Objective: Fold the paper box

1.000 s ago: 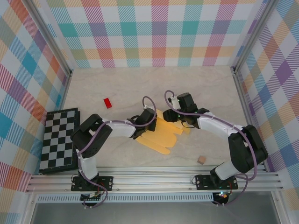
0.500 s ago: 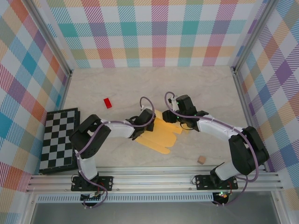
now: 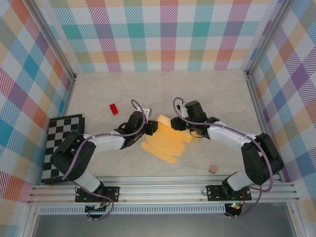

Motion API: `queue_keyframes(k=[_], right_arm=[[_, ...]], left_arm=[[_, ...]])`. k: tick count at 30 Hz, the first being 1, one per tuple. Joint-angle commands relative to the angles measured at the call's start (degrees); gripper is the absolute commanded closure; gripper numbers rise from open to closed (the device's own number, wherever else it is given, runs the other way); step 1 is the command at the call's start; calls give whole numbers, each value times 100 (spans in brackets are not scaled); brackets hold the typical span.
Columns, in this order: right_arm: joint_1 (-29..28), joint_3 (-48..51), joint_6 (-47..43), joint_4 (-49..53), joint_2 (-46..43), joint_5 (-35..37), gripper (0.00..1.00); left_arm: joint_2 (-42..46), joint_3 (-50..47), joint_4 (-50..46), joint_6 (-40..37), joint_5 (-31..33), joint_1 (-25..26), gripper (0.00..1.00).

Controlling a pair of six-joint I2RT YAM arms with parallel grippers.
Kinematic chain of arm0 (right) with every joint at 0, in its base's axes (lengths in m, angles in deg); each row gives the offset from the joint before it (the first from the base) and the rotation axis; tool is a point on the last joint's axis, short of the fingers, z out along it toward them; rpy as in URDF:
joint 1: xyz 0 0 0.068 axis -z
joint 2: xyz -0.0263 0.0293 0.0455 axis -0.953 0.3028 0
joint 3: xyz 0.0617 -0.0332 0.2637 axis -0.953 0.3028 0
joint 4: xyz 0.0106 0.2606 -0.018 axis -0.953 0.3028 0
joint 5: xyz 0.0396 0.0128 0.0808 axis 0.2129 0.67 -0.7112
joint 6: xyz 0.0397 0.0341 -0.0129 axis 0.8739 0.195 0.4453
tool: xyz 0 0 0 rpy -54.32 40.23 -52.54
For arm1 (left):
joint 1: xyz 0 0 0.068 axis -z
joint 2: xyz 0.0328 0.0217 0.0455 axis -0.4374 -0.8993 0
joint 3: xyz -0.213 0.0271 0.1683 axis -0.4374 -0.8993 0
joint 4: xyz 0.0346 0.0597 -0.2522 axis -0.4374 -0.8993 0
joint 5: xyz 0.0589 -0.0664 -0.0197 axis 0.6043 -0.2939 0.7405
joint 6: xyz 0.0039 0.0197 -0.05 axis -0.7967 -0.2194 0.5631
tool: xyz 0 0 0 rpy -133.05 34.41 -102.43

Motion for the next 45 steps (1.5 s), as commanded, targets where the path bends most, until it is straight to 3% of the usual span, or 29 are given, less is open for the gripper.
queue_keyframes(k=[1, 11, 17, 20, 24, 27, 37, 45], right_arm=[[10, 91, 113, 791, 238, 67, 58], [8, -104, 419, 967, 347, -75, 59], [2, -78, 537, 915, 374, -194, 59], [2, -87, 603, 939, 365, -227, 59], [2, -130, 598, 1108, 386, -2, 59], [-7, -122, 481, 1172, 464, 224, 59], [55, -566, 211, 1612, 399, 315, 51], [686, -1319, -633, 2604, -380, 177, 43]], left_arm=[[-284, 79, 647, -74, -257, 69, 56], [-720, 105, 1045, -211, 212, 328, 57], [-1204, 434, 1298, -72, 1006, 345, 61], [-1355, 569, 1354, -42, 1258, 432, 69], [-1388, 637, 1301, 10, 1631, 630, 93], [-1396, 612, 1184, 20, 1764, 739, 97], [-1020, 325, 813, -189, 2023, 750, 100], [-791, 257, 232, -203, 2305, 723, 100]])
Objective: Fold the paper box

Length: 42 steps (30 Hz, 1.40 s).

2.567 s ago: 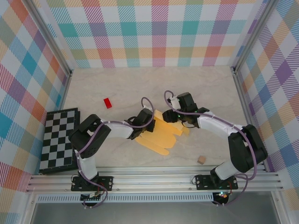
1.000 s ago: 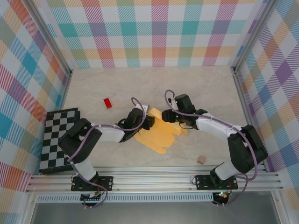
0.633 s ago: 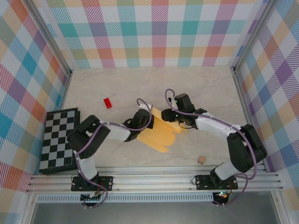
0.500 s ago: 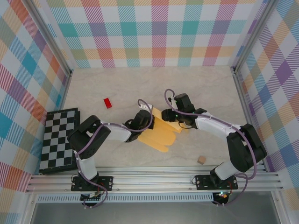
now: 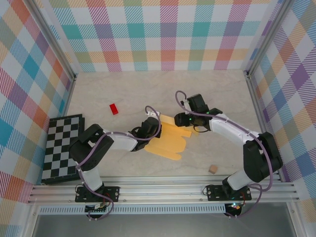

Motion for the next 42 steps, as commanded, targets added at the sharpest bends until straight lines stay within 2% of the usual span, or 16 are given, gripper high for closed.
queue_keyframes(k=[1, 5, 13, 22, 28, 36, 42], right_arm=[[282, -471, -470, 1025, -464, -11, 42], [298, -672, -367, 1344, -553, -268, 41], [257, -281, 1446, 237, -61, -1061, 44], [48, -291, 1798, -91, 452, -1040, 45], [-46, -173, 2159, -499, 666, -1332, 46], [-58, -17, 2687, -1078, 780, -1713, 62], [-55, 237, 2879, -1335, 713, -1649, 83]], left_arm=[[262, -96, -298, 104, 438, -35, 100], [332, -50, -636, 311, 669, -28, 100], [326, 173, -1085, 627, 1044, -20, 100], [335, 143, -1089, 702, 1040, -15, 100], [297, 195, -1097, 812, 997, 16, 100], [298, 214, -1114, 879, 994, 83, 100], [317, 255, -1213, 1004, 1015, 111, 100]])
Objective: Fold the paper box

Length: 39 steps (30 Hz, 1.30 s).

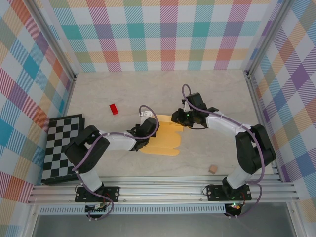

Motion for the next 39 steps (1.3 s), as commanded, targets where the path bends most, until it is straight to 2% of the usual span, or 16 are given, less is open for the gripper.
queue_keyframes(k=[1, 2, 3, 4, 7, 10, 15, 18, 24, 29, 35, 39], right_arm=[[-50, 222, 172, -275, -54, -81, 83], [-54, 250, 178, -266, -93, -5, 82], [-55, 256, 159, -225, -131, 74, 78], [-51, 228, 102, -112, -170, 154, 69], [-49, 82, -246, 278, -337, 300, 59], [68, 74, -553, 569, -645, 360, 57], [350, 457, -911, 916, -1351, 572, 57], [386, 742, -1074, 808, -1392, 573, 60], [382, 1132, -612, -706, -649, 472, 62], [381, 1012, -488, -1422, 187, 583, 60], [381, 887, -670, -1713, 607, 912, 59], [382, 931, -640, -2035, 850, 824, 59]], left_arm=[[95, 193, -198, 154, 39, 69, 100], [89, 221, -266, 196, 63, 69, 100], [93, 266, -368, 257, 104, 67, 100], [90, 308, -448, 313, 145, 74, 100], [67, 413, -710, 424, 333, 67, 100], [56, 434, -826, 442, 515, 64, 100], [89, 361, -824, 454, 542, 52, 100], [90, 370, -854, 540, 463, 44, 100], [64, 422, -961, 707, 329, 48, 100], [45, 495, -1121, 756, 292, 46, 100], [48, 509, -1179, 758, 286, 47, 100], [19, 514, -1208, 770, 289, 48, 100]])
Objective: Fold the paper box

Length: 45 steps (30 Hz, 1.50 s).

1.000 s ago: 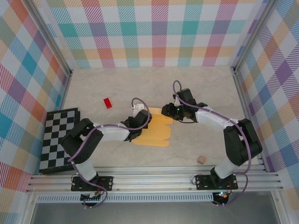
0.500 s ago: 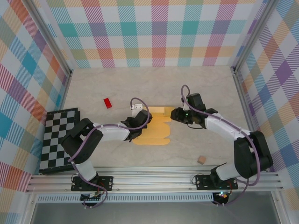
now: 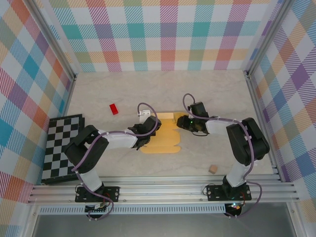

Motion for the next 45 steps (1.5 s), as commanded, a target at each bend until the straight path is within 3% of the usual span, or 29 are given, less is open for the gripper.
queue_keyframes(k=[1, 6, 15, 39, 45], right_arm=[[-22, -70, -21, -512, 181, -63, 60], [-133, -36, 94, -880, 156, -517, 69], [-401, 21, 557, -980, 46, -742, 70], [-1080, -611, 984, -966, 1056, -407, 70], [-1232, -672, 1091, -593, 1160, -161, 64]], left_arm=[[17, 117, -200, 42, 34, 31, 100], [-25, 150, -226, 115, 31, 33, 100], [-78, 149, -288, 268, 50, 37, 100], [-34, 33, -268, 577, -193, 42, 100], [-10, 32, -300, 606, -177, 45, 100]])
